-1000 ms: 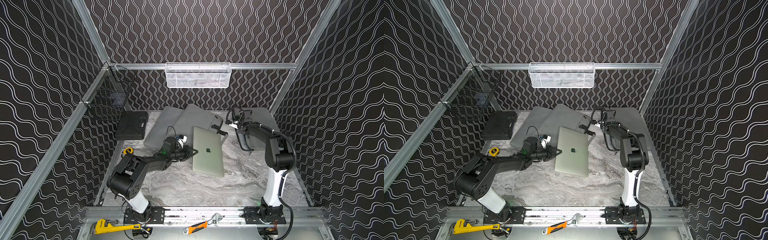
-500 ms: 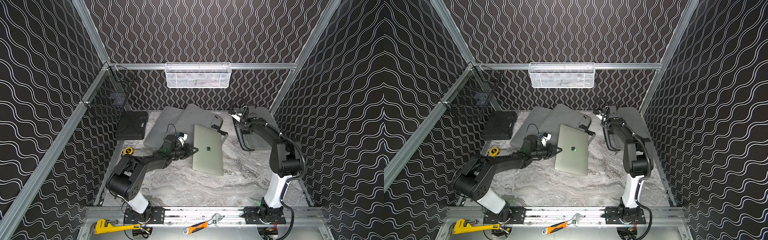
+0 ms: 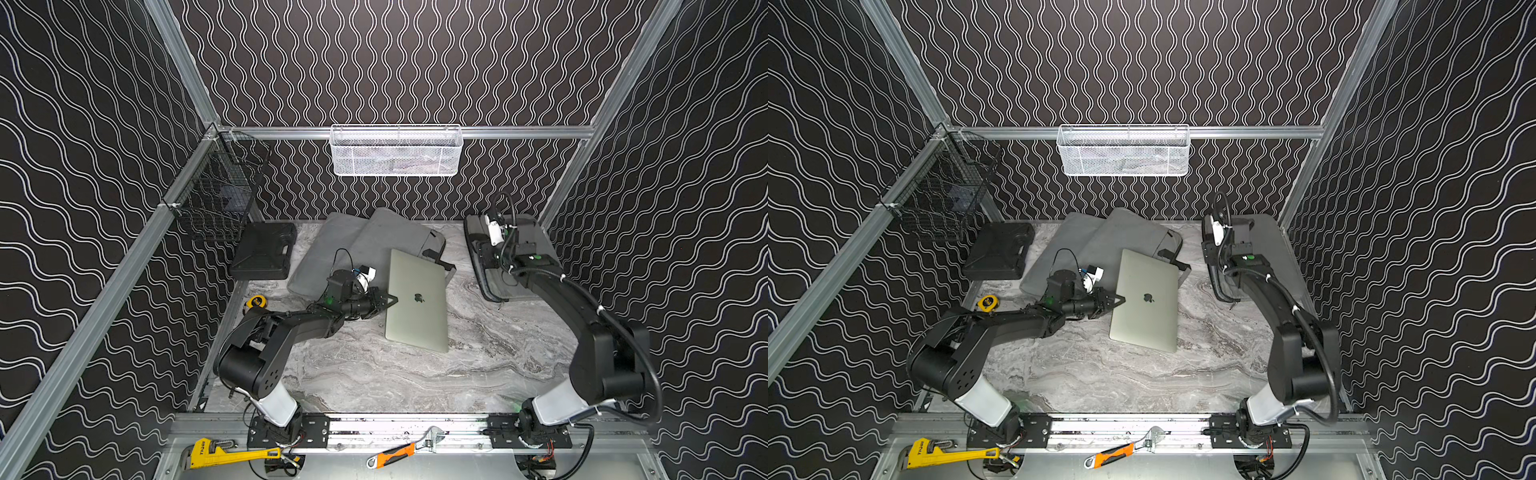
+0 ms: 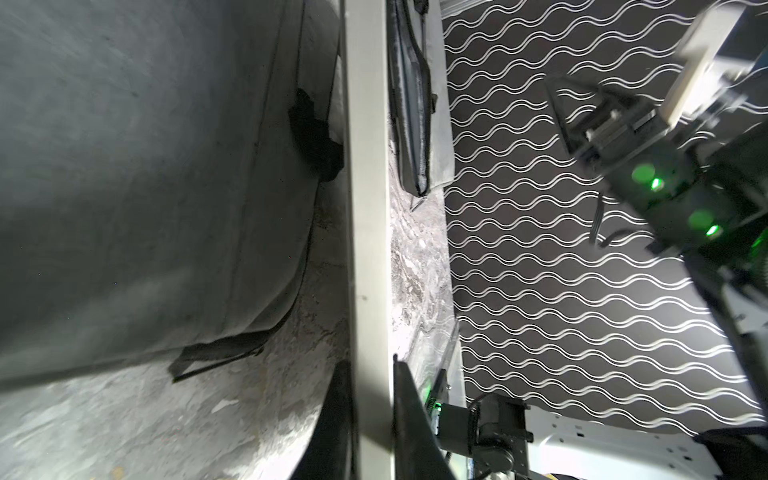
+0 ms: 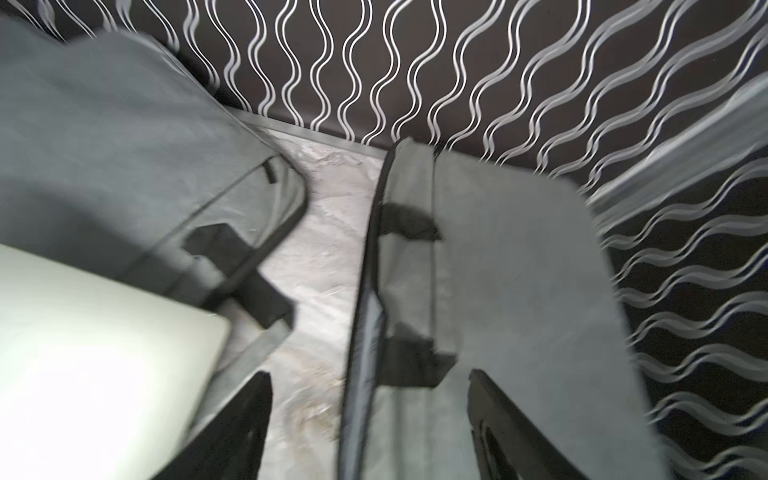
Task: Open the zippered laptop bag and take out the laptop
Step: Place the zippered laptop bag at the corner of the board, then place the laptop at the corner of the board.
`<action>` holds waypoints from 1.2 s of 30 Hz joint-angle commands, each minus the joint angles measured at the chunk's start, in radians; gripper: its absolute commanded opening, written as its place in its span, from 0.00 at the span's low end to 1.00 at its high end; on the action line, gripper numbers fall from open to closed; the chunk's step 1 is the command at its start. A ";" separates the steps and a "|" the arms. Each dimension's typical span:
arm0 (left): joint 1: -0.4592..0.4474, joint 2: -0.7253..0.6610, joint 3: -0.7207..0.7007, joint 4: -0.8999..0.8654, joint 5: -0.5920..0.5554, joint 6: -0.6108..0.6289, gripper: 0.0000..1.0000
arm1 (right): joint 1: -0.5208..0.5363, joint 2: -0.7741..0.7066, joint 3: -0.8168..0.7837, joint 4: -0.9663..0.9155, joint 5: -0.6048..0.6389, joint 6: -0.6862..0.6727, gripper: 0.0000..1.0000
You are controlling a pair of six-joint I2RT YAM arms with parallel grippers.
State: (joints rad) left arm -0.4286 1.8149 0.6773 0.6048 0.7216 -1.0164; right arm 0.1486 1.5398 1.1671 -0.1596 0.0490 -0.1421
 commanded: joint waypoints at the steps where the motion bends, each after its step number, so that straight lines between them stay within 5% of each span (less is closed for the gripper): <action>1: -0.001 0.015 -0.002 0.293 0.098 -0.079 0.00 | -0.003 -0.047 -0.059 -0.014 -0.052 0.263 0.75; 12: -0.041 0.027 -0.009 0.365 0.114 -0.125 0.00 | -0.054 -0.100 -0.223 -0.192 -0.088 0.435 0.74; 24: -0.248 0.083 0.121 0.286 0.063 -0.065 0.00 | -0.104 -0.283 -0.225 -0.307 0.028 0.416 0.74; 36: -0.554 0.230 0.309 0.281 -0.283 -0.169 0.00 | -0.109 -0.265 -0.161 -0.324 -0.063 0.425 0.74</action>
State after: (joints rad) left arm -0.9405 2.0350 0.9360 0.7376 0.5491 -1.1622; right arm 0.0399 1.2587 0.9829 -0.4648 0.0322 0.2764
